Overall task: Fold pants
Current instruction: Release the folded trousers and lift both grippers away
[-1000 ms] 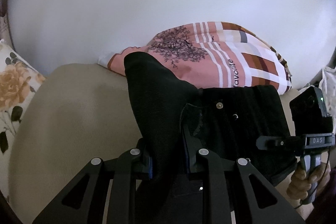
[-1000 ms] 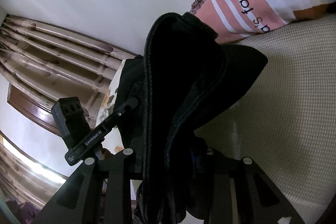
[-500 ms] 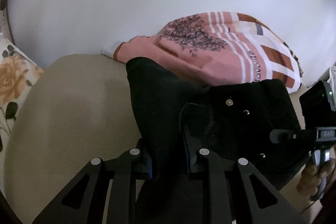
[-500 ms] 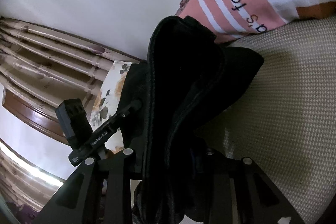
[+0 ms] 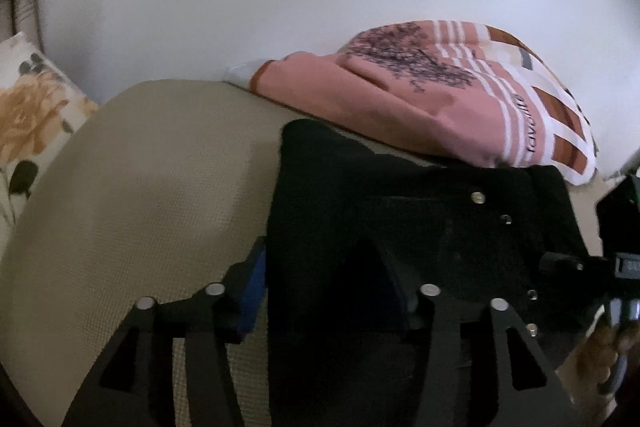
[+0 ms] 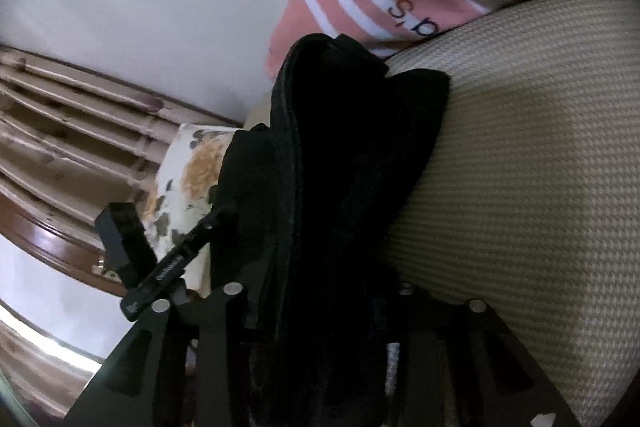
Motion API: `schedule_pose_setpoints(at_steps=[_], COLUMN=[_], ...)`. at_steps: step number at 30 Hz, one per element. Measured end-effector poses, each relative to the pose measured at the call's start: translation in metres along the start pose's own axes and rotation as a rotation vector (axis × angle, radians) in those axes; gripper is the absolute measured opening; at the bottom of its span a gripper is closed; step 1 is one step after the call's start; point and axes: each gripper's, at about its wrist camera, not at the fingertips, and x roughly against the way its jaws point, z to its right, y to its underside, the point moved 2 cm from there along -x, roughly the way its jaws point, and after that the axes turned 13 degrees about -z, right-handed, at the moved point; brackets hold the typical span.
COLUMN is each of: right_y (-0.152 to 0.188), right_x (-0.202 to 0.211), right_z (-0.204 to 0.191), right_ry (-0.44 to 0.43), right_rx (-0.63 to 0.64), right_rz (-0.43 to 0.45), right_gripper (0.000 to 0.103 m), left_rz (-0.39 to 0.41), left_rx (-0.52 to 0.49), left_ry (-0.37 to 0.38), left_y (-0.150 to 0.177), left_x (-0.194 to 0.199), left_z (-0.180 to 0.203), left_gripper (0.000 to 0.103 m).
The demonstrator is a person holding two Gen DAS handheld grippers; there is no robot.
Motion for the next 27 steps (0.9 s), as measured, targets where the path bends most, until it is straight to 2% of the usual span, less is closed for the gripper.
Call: schedule_pose_setpoints(at_steps=[2,4,6,11,13,15,17,22,23,27], right_y=[0.002,0.004,0.007,0.030,0.043,0.058,0.069,0.096,0.100,0.114], right_x=[-0.001,0.000,0.004,0.038,0.048,0.051,0.051,0.037,0.036,0.031], right_z=[-0.006,-0.012,-0.017,-0.048,-0.067,-0.084,-0.091,-0.099,-0.099,-0.106], right_ry=[0.059,0.133,0.199,0.315,0.347,0.395,0.421,0.466,0.476,0.541], right_rx=[0.019,0.040,0.041,0.064,0.112,0.161,0.181,0.171,0.172,0.184], right_rz=[0.024,0.059,0.108,0.275,0.319,0.343,0.351,0.337,0.341,0.356], right_gripper=[0.037,0.044,0.056,0.061,0.070,0.082,0.090,0.092,0.092,0.093], left_rz=[0.015,0.041,0.079,0.151,0.176,0.217,0.252,0.324,0.327,0.352], left_rx=[0.017,0.027,0.036,0.056,0.071,0.088,0.100,0.112,0.108,0.074], left_ry=[-0.039,-0.083,-0.140,-0.163,-0.165,-0.162,-0.165,-0.187,-0.194,-0.223], left_y=[0.004,0.008,0.014,0.028,0.035,0.044,0.052,0.073,0.076,0.088], left_x=[0.000,0.005,0.015,0.037,0.046,0.056,0.065,0.085,0.088,0.097], left_z=[-0.003,-0.003,-0.001,0.003,0.005,0.009,0.012,0.022,0.024,0.034], left_gripper=[0.057,0.063,0.068,0.076,0.077,0.077,0.077,0.079,0.082,0.083])
